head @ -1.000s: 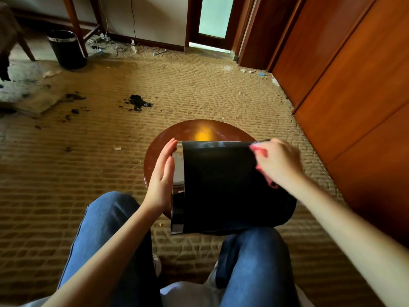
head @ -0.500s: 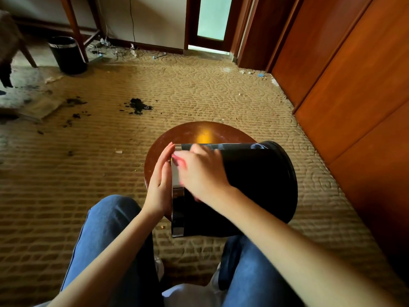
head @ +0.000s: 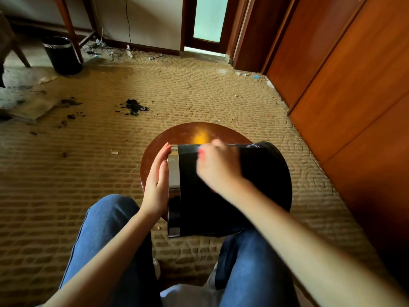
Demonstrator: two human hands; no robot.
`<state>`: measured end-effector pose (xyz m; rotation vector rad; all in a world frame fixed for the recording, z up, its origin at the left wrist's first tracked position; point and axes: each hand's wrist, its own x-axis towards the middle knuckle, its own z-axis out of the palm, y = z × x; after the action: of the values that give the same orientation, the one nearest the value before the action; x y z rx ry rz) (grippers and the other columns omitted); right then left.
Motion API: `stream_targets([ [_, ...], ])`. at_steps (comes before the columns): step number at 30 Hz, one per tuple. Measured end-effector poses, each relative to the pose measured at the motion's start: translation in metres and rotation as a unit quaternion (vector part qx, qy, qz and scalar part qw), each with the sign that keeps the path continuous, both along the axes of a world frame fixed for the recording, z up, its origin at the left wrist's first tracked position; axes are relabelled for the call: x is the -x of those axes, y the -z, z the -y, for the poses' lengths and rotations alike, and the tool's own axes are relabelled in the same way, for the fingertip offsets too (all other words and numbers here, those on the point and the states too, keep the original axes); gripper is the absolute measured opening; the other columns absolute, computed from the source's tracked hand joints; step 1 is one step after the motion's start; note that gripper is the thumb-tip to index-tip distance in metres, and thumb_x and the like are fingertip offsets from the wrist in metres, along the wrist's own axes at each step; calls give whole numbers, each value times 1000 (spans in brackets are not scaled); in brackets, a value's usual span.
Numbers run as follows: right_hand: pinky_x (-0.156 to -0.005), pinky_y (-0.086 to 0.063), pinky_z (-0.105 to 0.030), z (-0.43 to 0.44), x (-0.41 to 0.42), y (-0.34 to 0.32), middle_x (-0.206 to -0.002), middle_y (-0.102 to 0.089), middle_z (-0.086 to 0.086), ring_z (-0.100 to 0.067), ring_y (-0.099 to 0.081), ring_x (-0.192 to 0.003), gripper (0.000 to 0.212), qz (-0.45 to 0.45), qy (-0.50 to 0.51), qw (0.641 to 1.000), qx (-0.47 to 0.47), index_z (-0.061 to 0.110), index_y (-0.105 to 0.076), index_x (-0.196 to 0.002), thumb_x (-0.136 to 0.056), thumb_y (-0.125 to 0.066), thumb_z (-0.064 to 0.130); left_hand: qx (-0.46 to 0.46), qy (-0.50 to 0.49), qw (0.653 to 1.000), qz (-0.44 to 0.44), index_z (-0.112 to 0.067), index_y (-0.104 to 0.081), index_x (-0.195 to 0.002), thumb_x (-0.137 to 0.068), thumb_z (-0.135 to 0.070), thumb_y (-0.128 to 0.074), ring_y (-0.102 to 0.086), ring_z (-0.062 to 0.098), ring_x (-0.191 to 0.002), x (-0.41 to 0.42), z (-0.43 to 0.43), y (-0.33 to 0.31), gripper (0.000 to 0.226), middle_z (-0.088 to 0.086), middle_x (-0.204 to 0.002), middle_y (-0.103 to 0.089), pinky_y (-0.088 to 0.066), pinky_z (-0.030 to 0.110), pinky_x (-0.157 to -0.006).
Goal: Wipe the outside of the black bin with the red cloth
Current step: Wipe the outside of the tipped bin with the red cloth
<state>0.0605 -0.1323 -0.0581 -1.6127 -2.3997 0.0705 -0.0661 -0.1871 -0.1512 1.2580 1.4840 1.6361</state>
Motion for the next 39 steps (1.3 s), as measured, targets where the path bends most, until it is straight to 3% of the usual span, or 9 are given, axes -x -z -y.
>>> stream_targets([
  [6, -89, -31, -36, 14, 19, 4, -113, -59, -6, -28, -50, -110, 32, -20, -104, 994, -13, 27, -63, -121, -93, -47, 24, 15, 11, 1000, -10, -18, -37, -144, -100, -28, -31, -34, -6, -134, 3, 3, -2, 46, -8, -148, -40, -24, 16, -113],
  [10, -85, -39, -37, -26, -85, 0, -103, -62, -9, -33, -57, -101, 31, 11, 11, 999, -30, 28, -68, -115, -89, -52, 21, 30, 9, 999, -18, -26, -38, -144, -98, -37, -30, -31, -9, -134, 3, 4, -5, 48, -20, -146, -37, -22, 16, -112],
  [14, -91, -31, -40, -52, -157, -9, -110, -60, -10, -32, -53, -106, 29, 55, 131, 990, -26, 26, -65, -117, -95, -46, 23, 44, -14, 999, -22, -28, -42, -140, -104, -20, -35, -36, -3, -133, 5, -1, -9, 37, -17, -141, -41, -26, 22, -111],
  [17, -93, -41, -42, -66, -166, -1, -114, -63, -12, -34, -56, -107, 28, -21, 160, 987, -10, 17, -66, -113, -95, -45, 19, 79, -66, 994, -30, -19, -49, -134, -100, -16, -41, -46, 4, -123, 7, -13, -20, 35, -8, -131, -51, -34, 24, -105],
  [20, -85, -47, -37, -75, -162, 4, -106, -67, -7, -31, -59, -102, 25, -139, 169, 974, 56, 17, -67, -108, -94, -46, 21, 151, -83, 984, -37, -12, -59, -106, -97, -21, -45, -55, 11, -87, 12, -29, -33, 18, -1, -98, -59, -44, 26, -76],
  [24, -62, -40, -28, -81, -155, -2, -79, -62, 0, -22, -57, -78, 15, -208, 196, 948, 141, 19, -61, -93, -93, -48, 27, 206, -87, 974, -38, -9, -52, -74, -91, -24, -45, -43, 21, -64, 21, -51, -36, 24, 11, -67, -47, -33, 34, -62],
  [28, -69, -41, -31, -84, -147, -2, -77, -59, -1, -23, -57, -78, 11, -263, 235, 918, 182, 17, -55, -92, -92, -47, 23, 242, -93, 966, 16, -12, -40, -58, -92, -18, -42, -36, 22, -43, 20, -66, -39, 35, 4, -46, -39, -31, 30, -53],
  [32, -56, -40, -22, -84, -138, 0, -93, -61, -5, -13, -58, -67, 9, -327, 254, 895, 168, 18, -51, -100, -92, -46, 18, 243, -90, 966, 14, -13, -36, -57, -96, -17, -39, -33, 21, -42, 16, -67, -40, 39, 5, -49, -35, -28, 29, -50],
  [39, -47, -36, -18, -85, -135, 1, -82, -55, 1, -5, -52, -59, 11, -370, 253, 884, 131, 17, -50, -103, -94, -45, 12, 168, -117, 979, 2, -2, -42, -65, -98, -24, -40, -36, 21, -59, 12, -56, -33, 40, 10, -64, -38, -30, 34, -58],
])
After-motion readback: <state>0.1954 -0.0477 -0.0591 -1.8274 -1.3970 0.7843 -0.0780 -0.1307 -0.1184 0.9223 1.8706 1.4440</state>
